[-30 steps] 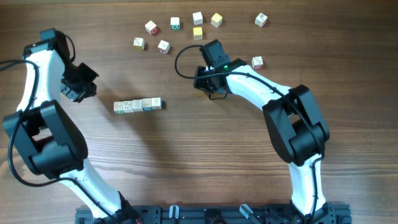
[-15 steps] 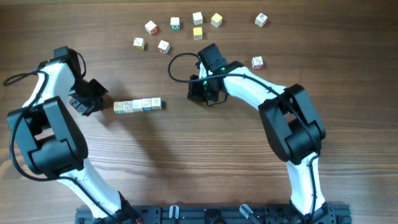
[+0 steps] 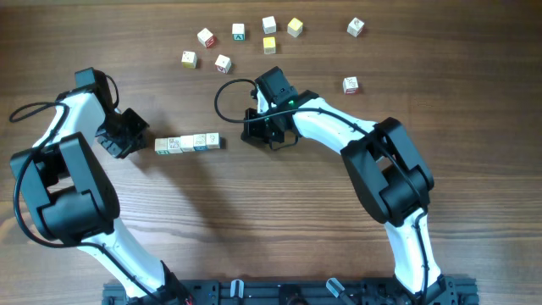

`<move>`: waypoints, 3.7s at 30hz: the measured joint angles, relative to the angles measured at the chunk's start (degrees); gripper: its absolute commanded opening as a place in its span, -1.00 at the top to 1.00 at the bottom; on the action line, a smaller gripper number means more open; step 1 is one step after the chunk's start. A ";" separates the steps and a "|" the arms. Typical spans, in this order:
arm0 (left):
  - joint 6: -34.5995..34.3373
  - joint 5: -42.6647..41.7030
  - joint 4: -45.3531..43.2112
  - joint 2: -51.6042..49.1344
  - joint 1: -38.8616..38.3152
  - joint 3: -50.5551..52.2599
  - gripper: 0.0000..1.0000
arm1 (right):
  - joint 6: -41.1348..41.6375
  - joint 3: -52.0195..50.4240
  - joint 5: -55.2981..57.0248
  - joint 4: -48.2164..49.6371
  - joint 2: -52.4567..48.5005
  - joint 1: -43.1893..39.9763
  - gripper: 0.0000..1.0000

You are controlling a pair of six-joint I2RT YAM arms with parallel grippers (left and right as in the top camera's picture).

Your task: Form a horizontal line

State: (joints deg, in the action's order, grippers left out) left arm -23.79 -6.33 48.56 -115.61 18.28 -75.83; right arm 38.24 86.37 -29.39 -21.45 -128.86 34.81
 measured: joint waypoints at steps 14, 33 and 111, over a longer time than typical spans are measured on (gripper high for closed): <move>0.00 -3.28 -0.46 0.00 -2.89 0.22 0.92 | 0.00 -0.07 -0.68 2.95 -0.61 2.29 0.91; 0.02 -3.65 -0.39 0.00 -3.02 0.24 0.92 | -0.90 -0.61 -3.19 7.30 -1.44 3.32 0.91; 0.00 -3.67 -0.37 0.00 -3.02 0.24 0.92 | -8.52 16.85 15.98 1.16 -5.51 7.39 0.91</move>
State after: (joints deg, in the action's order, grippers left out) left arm -23.79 -10.00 48.18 -115.61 15.27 -75.59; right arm 29.71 103.22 -13.41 -20.29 -134.37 42.19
